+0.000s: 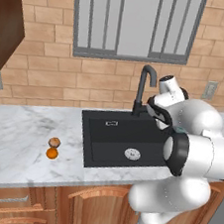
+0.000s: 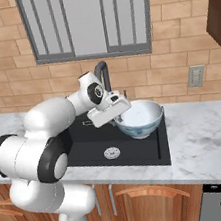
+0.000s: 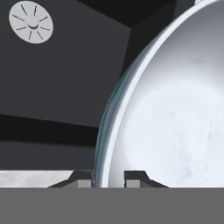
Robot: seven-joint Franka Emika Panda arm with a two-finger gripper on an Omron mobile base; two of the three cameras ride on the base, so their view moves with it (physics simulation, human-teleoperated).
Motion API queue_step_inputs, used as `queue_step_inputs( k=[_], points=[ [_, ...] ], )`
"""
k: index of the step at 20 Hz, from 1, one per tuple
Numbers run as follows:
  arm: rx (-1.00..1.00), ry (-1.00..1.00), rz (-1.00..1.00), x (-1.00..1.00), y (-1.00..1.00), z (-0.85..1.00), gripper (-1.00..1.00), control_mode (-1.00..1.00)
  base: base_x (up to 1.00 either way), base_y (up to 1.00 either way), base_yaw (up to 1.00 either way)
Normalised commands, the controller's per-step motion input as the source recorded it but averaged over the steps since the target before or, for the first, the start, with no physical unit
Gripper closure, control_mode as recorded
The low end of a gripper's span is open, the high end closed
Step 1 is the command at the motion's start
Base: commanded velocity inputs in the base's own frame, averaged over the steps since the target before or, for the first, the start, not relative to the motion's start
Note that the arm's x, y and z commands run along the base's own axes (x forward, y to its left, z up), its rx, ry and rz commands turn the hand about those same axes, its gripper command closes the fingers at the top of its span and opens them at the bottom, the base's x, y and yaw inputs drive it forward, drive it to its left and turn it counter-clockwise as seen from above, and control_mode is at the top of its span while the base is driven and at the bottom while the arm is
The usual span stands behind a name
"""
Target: Remove the tangerine and tangerine from the sink. Then move the bowl and cup from the counter to the sink for washing.
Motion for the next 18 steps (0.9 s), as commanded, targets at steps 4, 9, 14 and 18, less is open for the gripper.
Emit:
queue_step_inputs(
  k=[4,9,14,18],
  points=[
    [0.0,0.0,0.0,0.16,0.27,0.0,1.0,-1.0,0.0,0.0,0.0],
    [0.0,0.0,0.0,0.15,0.27,0.0,1.0,-1.0,0.0,0.0,0.0],
    [0.01,0.0,0.0,0.02,0.27,-0.03,1.0,-1.0,0.0,0.0,0.0],
    [0.04,0.0,0.0,-0.01,0.22,-0.07,1.0,-1.0,0.0,0.0,0.0]
  ],
)
